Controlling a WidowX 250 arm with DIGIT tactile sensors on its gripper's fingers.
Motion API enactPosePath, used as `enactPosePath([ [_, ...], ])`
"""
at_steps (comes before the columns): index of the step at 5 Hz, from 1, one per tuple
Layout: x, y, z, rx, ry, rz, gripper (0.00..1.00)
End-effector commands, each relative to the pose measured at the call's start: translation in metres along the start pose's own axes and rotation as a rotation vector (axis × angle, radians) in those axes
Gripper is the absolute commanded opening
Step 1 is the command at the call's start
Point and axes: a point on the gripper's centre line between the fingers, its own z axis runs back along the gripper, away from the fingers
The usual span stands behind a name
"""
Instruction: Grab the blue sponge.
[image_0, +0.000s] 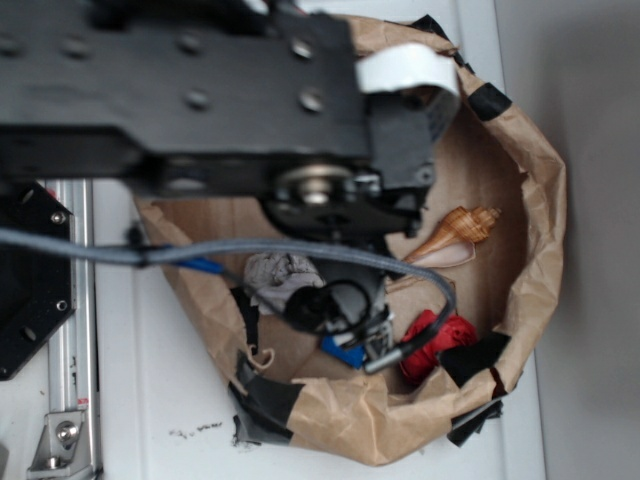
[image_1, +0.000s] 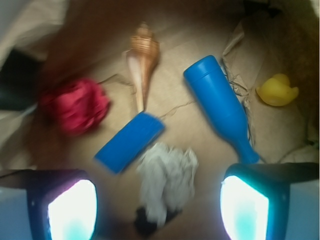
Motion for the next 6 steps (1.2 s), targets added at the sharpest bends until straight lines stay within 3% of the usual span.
enactPosePath([
  [1, 0.019, -0.016, -0.04, -0.037, 0.089, -0.009, 1.0],
  [2, 0.005, -0.033, -0.069, -0.009, 0.153, -0.037, 1.0],
  [3, -0.011, -0.046, -0.088, 0.003, 0.146, -0.062, 1.0],
  [4, -0.005, -0.054, -0.094, 0.016, 0.138, -0.033, 1.0],
  [5, -0.01, -0.053, -0.089, 0.007, 0.134, -0.015, 0.0],
  [6, -0.015, -0.049, -0.068, 0.066, 0.031, -0.106, 0.0],
])
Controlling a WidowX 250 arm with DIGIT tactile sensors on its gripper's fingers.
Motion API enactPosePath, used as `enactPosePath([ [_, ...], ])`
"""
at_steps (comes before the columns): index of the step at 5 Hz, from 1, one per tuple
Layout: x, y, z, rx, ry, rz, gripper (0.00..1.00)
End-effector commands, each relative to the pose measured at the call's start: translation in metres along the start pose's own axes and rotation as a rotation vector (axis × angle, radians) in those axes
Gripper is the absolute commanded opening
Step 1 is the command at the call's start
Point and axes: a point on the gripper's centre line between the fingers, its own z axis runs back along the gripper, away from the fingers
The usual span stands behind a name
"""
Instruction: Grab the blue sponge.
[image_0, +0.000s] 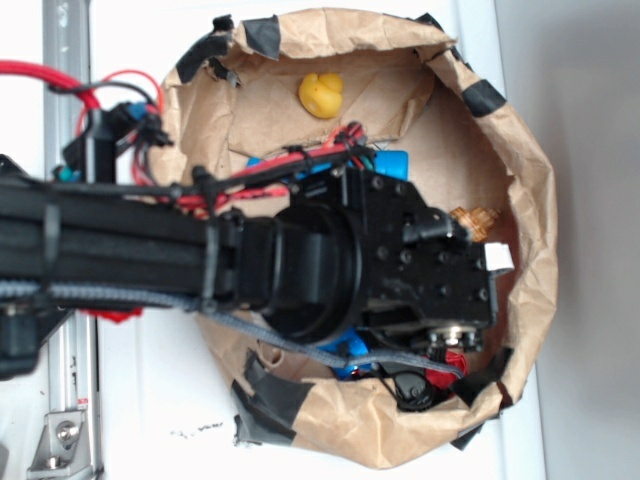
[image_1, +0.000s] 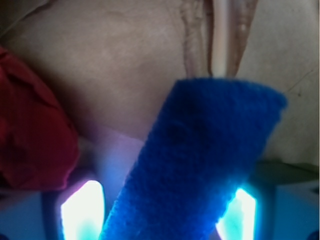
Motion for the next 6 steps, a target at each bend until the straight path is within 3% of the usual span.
enactPosePath([
  [1, -0.002, 0.023, 0.076, 0.061, -0.338, -0.227, 0.0],
  [2, 0.004, 0.055, 0.129, 0.016, -0.454, -0.249, 0.0],
  [3, 0.002, 0.059, 0.17, 0.025, -0.422, -0.34, 0.0],
  [4, 0.002, 0.053, 0.169, 0.018, -0.323, -0.378, 0.0],
  [5, -0.004, 0.043, 0.168, 0.065, -0.256, -0.402, 0.0],
  [6, -0.009, 0.046, 0.167, 0.104, -0.267, -0.378, 0.0],
])
